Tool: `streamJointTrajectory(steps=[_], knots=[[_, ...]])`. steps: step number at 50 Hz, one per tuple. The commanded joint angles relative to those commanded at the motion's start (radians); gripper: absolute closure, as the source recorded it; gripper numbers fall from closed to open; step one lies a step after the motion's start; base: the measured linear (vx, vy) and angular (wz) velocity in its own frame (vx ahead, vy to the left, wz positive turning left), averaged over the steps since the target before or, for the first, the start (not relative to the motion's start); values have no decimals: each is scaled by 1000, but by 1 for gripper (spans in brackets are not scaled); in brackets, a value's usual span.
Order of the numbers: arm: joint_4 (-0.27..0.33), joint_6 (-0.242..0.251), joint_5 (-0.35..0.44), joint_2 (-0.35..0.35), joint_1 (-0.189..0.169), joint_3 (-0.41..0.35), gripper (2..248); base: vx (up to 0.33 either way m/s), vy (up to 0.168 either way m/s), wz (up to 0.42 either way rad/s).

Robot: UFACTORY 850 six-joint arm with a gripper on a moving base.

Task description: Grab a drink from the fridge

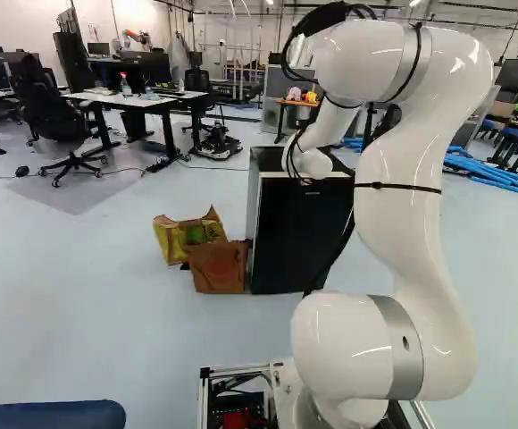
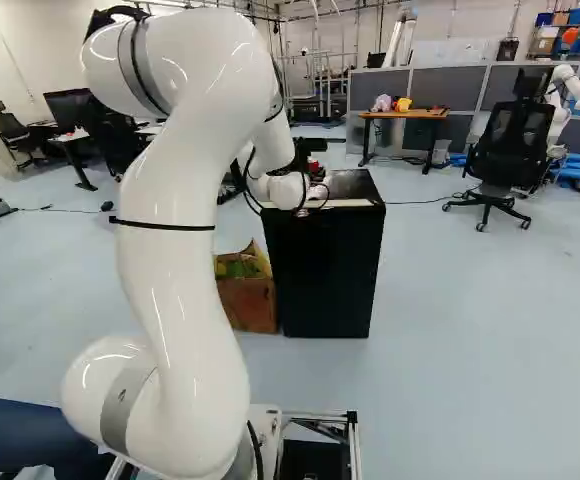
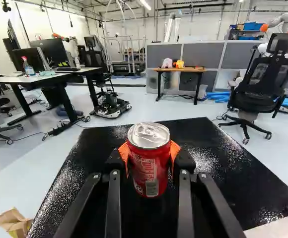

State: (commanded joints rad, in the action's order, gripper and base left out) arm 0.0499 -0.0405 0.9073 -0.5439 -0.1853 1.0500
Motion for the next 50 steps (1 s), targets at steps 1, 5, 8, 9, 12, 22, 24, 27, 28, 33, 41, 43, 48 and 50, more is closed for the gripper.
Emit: streamJointTrajectory(steps=[1, 5, 8, 9, 12, 22, 24, 27, 28, 33, 41, 43, 48, 50], knots=[[0, 0, 0, 0, 0, 0, 151, 0, 0, 0], [0, 0, 0, 0, 0, 0, 151, 0, 0, 0], [0, 0, 0, 0, 0, 0, 151, 0, 0, 0], [0, 0, 0, 0, 0, 0, 151, 0, 0, 0], [0, 0, 0, 2, 0, -2, 151, 0, 0, 0], [-1, 1, 0, 12, 3, -14, 151, 0, 0, 0], [-1, 1, -1, 15, 3, -17, 151, 0, 0, 0], [-1, 1, -1, 21, 5, -24, 151, 0, 0, 0], [-1, 1, -1, 23, 5, -27, 151, 0, 0, 0], [-2, 2, -1, 34, 8, -40, 151, 0, 0, 0], [-4, 3, -2, 58, 13, -68, 151, 0, 0, 0], [-4, 3, -3, 65, 15, -76, 151, 0, 0, 0], [-5, 4, -4, 84, 19, -98, 151, 0, 0, 0], [-6, 5, -4, 92, 21, -107, 151, 0, 0, 0]])
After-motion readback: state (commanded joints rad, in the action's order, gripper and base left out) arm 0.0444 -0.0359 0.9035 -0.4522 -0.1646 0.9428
